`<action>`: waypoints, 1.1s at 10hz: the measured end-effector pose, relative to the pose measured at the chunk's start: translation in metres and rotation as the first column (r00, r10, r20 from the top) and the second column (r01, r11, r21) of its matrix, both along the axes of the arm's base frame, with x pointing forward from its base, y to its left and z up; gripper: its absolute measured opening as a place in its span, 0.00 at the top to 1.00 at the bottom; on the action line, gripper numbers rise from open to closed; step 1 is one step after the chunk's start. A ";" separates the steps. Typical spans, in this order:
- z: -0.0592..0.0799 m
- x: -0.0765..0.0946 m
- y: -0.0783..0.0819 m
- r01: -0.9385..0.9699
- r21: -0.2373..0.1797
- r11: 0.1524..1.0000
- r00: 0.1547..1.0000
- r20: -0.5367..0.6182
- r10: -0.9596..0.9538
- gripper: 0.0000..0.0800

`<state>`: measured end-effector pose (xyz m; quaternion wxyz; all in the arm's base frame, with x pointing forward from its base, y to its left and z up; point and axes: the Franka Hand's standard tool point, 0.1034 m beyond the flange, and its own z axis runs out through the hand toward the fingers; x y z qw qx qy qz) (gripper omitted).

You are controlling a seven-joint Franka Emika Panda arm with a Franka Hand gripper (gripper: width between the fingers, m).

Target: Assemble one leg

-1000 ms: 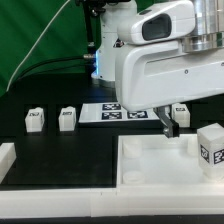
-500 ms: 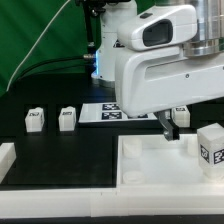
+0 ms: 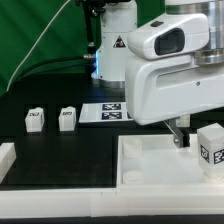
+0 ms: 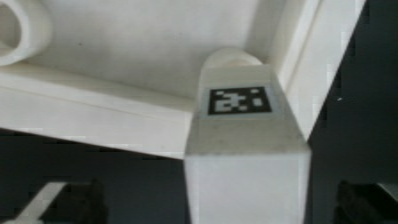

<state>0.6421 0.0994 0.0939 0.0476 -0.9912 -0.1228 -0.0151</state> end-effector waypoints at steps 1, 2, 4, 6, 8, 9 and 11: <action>-0.003 -0.003 0.001 -0.002 -0.001 1.000 1.000 -0.005 0.002 0.19; -0.004 -0.003 0.001 -0.001 -0.001 1.000 1.000 -0.001 0.001 0.19; -0.004 -0.004 0.001 -0.002 -0.001 1.000 1.000 0.000 0.002 0.37; -0.004 -0.004 0.001 -0.002 -0.001 1.000 1.000 0.000 0.002 0.54; -0.004 -0.004 0.002 0.013 0.001 1.000 1.000 -0.001 -0.013 0.63; -0.004 -0.004 0.002 0.036 0.001 0.999 0.999 -0.004 -0.036 0.63; -0.004 -0.004 0.003 0.114 0.007 0.993 0.993 -0.013 -0.114 0.63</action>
Offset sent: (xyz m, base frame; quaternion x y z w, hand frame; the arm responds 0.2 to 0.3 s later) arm -0.0034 -0.0015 0.0017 0.0039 -0.0018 0.0037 1.0000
